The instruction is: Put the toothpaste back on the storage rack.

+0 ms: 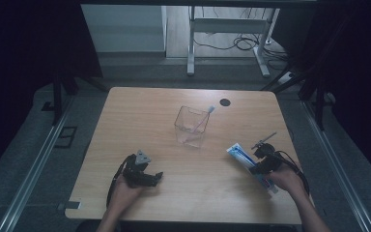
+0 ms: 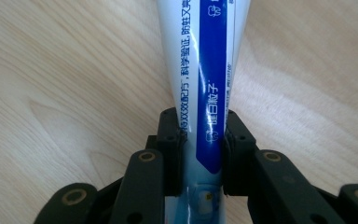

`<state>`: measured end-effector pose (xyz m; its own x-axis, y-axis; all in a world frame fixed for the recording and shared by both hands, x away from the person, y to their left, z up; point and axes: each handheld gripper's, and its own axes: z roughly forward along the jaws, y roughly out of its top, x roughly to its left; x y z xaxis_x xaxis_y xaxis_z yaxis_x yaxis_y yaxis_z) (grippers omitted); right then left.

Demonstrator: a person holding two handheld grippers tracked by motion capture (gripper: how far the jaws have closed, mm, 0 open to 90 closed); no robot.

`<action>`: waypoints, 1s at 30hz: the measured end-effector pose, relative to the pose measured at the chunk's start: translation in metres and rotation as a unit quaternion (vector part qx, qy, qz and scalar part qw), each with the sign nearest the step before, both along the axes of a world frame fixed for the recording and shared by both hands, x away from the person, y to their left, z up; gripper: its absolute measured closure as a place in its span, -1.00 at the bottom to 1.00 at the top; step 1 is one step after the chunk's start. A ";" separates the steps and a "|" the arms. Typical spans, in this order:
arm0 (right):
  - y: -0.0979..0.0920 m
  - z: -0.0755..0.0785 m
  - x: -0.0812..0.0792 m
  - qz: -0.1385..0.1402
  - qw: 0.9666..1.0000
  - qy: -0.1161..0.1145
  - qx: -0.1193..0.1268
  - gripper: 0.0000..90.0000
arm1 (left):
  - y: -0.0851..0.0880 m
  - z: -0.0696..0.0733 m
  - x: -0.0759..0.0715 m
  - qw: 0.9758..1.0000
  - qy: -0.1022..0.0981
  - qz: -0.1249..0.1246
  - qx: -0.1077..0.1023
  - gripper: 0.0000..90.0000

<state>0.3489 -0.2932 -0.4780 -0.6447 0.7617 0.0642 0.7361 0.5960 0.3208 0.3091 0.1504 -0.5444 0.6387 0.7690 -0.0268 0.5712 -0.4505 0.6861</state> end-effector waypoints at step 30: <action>0.026 0.050 0.015 -0.003 0.990 -0.098 0.100 0.62 | 0.000 0.000 0.000 1.000 0.001 0.000 0.001 -0.73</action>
